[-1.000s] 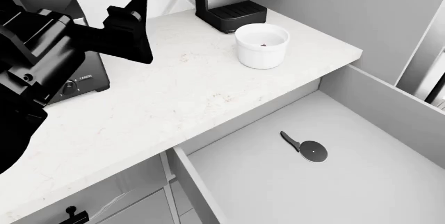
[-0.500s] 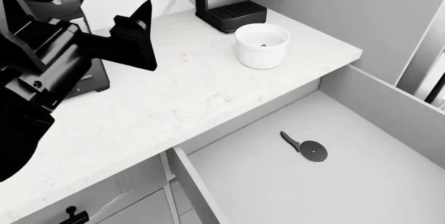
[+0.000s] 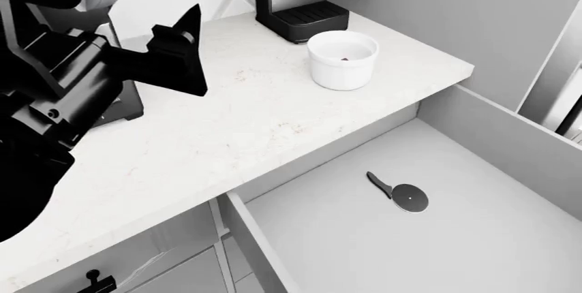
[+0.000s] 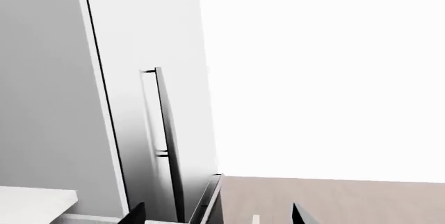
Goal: Place the bar in the bowl and close the drawer.
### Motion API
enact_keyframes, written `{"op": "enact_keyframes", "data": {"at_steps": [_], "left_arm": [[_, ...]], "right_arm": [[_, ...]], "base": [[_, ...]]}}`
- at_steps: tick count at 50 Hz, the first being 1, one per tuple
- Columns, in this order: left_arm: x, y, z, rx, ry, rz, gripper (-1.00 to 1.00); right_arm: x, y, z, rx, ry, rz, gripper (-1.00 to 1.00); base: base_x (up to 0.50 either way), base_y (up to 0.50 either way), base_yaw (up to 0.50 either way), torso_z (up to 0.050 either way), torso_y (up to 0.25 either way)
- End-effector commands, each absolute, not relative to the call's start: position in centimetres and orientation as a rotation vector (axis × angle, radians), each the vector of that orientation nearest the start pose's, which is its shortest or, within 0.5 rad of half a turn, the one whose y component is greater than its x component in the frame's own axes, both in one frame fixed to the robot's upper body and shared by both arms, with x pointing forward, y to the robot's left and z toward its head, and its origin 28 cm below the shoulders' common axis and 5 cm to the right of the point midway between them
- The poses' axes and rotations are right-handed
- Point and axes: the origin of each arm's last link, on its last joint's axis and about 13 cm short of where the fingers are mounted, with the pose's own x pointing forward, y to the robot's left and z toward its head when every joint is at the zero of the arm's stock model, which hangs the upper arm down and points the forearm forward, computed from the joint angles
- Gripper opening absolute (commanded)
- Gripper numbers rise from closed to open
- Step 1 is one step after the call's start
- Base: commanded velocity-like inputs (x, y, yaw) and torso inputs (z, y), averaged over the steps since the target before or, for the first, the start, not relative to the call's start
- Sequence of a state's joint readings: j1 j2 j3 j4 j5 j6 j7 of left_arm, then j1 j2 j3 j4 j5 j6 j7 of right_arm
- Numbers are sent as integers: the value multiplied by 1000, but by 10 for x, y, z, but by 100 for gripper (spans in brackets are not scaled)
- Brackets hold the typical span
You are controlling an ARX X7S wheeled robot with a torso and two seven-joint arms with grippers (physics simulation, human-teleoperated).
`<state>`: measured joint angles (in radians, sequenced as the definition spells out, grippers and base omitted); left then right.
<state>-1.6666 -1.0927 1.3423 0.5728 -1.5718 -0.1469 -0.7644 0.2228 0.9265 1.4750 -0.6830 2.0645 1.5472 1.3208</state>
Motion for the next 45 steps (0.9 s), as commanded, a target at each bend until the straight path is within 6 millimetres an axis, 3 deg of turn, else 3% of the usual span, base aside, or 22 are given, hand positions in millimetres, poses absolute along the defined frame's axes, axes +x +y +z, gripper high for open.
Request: {"op": "enact_keyframes", "data": {"at_steps": [1,20,45], "left_arm": [[223,232,318,53,-270,-300,100],[223,230,317,54,-264,-307,100],[225,228,316,51,-261,-314,100]], "right_arm": [[58,-268,263,87,-155,-837,100],[41,-284,243,125,-111,-925,100],[7,-307,252,142,-133,-1061,100]], "base": [[0,0,0,0,0],[0,0,0,0,0],[0,0,0,0,0]]}}
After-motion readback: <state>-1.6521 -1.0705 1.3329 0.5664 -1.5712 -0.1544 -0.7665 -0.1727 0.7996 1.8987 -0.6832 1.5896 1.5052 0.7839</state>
